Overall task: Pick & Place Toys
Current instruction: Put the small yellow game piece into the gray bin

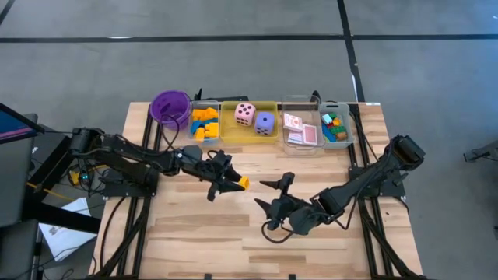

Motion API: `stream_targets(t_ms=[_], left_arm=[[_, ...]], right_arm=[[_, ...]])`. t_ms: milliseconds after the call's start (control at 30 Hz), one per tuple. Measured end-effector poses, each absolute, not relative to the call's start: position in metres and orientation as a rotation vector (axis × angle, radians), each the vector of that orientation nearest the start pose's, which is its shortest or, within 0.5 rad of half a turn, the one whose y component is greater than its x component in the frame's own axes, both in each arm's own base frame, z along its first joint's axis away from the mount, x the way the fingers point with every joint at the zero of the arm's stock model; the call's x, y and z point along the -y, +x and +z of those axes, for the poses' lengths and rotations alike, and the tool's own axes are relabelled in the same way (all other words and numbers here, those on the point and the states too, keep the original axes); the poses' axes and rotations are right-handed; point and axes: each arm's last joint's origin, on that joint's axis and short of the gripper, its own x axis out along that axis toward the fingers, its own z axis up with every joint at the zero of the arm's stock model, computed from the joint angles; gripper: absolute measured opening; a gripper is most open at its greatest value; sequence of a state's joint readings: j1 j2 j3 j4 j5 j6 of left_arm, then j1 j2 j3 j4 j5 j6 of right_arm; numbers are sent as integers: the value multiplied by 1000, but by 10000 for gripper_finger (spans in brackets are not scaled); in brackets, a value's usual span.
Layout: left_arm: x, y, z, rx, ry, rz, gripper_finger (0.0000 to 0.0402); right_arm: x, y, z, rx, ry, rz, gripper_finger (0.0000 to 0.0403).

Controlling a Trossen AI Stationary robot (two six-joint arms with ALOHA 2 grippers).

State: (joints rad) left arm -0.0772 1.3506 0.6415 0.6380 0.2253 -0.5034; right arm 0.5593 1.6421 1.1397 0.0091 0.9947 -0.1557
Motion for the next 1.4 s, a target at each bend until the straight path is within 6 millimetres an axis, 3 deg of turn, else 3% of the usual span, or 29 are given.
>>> stream_targets(t_ms=[433,667,1033,1400], left_arm=[[28,285,239,-124,-514,-247,131],[29,298,228,-96,-539,-256,131],[34,326,228,-129,-556,-344,131],[38,331,217,-184,-584,-355,131]], right_arm=[[-162,318,262,-395,-507,-415,282],[-161,320,264,-382,-510,-419,282],[-163,319,264,-386,-508,-385,282],[-164,319,264,-384,-507,-367,282]])
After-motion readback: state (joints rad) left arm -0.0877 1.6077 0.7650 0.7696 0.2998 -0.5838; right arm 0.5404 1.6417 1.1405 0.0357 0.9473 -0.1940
